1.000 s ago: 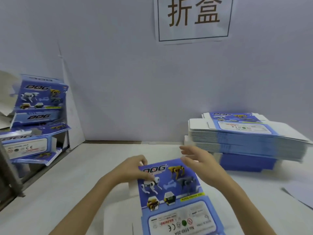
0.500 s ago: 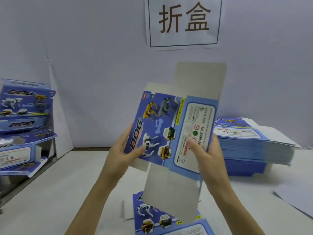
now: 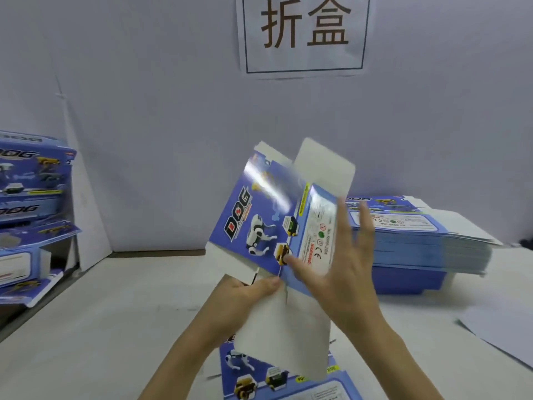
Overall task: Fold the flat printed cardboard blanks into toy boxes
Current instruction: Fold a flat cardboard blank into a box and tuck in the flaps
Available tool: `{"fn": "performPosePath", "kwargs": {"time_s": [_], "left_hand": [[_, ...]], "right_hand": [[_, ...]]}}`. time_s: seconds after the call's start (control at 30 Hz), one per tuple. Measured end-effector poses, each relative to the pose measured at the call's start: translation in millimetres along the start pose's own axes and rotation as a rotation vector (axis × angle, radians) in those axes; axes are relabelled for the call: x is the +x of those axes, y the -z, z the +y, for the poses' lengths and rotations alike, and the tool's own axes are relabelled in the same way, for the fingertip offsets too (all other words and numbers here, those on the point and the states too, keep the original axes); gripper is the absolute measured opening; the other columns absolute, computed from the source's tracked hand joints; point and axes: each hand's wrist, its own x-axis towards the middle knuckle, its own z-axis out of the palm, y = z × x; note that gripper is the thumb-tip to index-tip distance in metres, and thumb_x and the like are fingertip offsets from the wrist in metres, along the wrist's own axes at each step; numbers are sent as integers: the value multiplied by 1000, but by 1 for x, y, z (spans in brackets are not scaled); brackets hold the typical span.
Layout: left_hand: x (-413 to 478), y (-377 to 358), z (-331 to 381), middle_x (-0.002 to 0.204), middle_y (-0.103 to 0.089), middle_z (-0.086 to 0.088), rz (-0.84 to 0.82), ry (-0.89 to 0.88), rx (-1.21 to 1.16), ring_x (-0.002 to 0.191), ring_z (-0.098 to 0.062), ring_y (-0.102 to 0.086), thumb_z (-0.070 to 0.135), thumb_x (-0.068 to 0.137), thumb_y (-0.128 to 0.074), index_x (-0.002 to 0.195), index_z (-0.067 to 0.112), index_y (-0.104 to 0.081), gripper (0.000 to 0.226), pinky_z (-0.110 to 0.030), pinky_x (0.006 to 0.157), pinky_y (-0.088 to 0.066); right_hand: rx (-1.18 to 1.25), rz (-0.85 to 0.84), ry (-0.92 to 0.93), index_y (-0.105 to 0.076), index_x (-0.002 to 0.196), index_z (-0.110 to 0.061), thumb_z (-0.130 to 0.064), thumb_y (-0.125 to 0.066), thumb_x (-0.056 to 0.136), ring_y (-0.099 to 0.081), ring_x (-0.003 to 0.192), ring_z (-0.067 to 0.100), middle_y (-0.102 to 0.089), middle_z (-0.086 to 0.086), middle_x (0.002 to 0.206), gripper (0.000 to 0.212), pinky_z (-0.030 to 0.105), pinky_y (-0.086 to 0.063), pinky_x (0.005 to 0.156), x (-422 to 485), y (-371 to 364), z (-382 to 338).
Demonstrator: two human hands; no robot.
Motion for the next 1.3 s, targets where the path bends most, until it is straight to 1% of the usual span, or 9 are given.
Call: {"fn": "performPosePath", "kwargs": {"time_s": [0.2, 0.37, 0.47, 0.57, 0.73, 0.87, 1.07, 1.2, 1.3], "left_hand": [[-3, 0, -1, 78, -71, 10, 30, -55, 245, 70, -9, -67, 17, 93, -59, 87, 35, -63, 19, -20, 57, -54], [-6, 1, 1, 92, -66, 13, 72, -97, 334, 78, -6, -66, 31, 95, -58, 100, 40, -56, 10, -15, 60, -54], [-8, 4, 10, 93, -64, 21, 80, -219, 403, 81, 5, -65, 38, 93, -54, 131, 32, -50, 39, -10, 59, -51], [-9, 12, 20, 102, -60, 24, 66, -298, 422, 87, 13, -59, 38, 94, -50, 135, 62, -23, 55, -6, 54, -46], [-11, 17, 26, 107, -68, 21, 43, -353, 343, 96, -2, -65, 15, 97, -54, 124, 42, -54, 39, -13, 63, -52], [-17, 6, 30, 113, -68, 13, 12, -271, 318, 106, -10, -64, 26, 90, -65, 125, 27, -56, 36, -33, 85, -57], [-21, -5, 37, 92, -75, 5, -65, 5, 44, 82, -16, -73, 87, 38, -66, 109, 24, -58, 96, -26, 66, -60], [-15, -10, 28, 79, -75, 7, 109, 63, 97, 72, -14, -72, 74, 42, -65, 90, 25, -67, 69, -27, 61, -58], [-9, 7, 27, 77, -75, 6, 179, 5, 75, 65, -10, -71, 58, 48, -75, 91, 18, -72, 59, -19, 51, -51]], "right_hand": [[-117, -246, 350, -26, 148, -24, -56, -48, 89, -26, 143, 24, -20, 9, 158, 71, 52, -49, 98, -11, -9, -17], [-48, -188, 419, -19, 151, -19, -40, -46, 91, -27, 139, 16, -22, 11, 157, 69, 41, -57, 86, -6, 1, -18], [4, -81, 418, -8, 152, -26, -3, -61, 82, -30, 136, 11, -17, 13, 158, 90, 37, -61, 68, -5, 3, -19], [-37, 57, 368, -10, 149, -34, 11, -57, 78, -51, 117, 23, -20, 13, 157, 97, 19, -51, 53, -2, 6, -19], [-19, 146, 238, -35, 146, -24, 19, -62, 82, -37, 130, 27, -39, 19, 148, 82, 53, -59, 67, -3, -1, -2], [36, 135, 195, -31, 138, -11, 6, -62, 82, -44, 125, 22, -43, 17, 143, 66, 46, -59, 71, -7, -3, 7], [-4, 150, 234, -40, 135, -11, 18, -67, 76, -47, 122, 20, -50, 22, 138, 71, 48, -58, 78, -7, -4, 6], [-28, 127, 319, -51, 132, -7, 7, -53, 84, -54, 120, 23, -52, 17, 136, 50, 37, -51, 93, -12, -10, -1], [68, -64, 195, -50, 132, -23, 22, -51, 82, -48, 127, 9, -44, 5, 146, 68, 36, -55, 90, -5, 1, 2]]}}
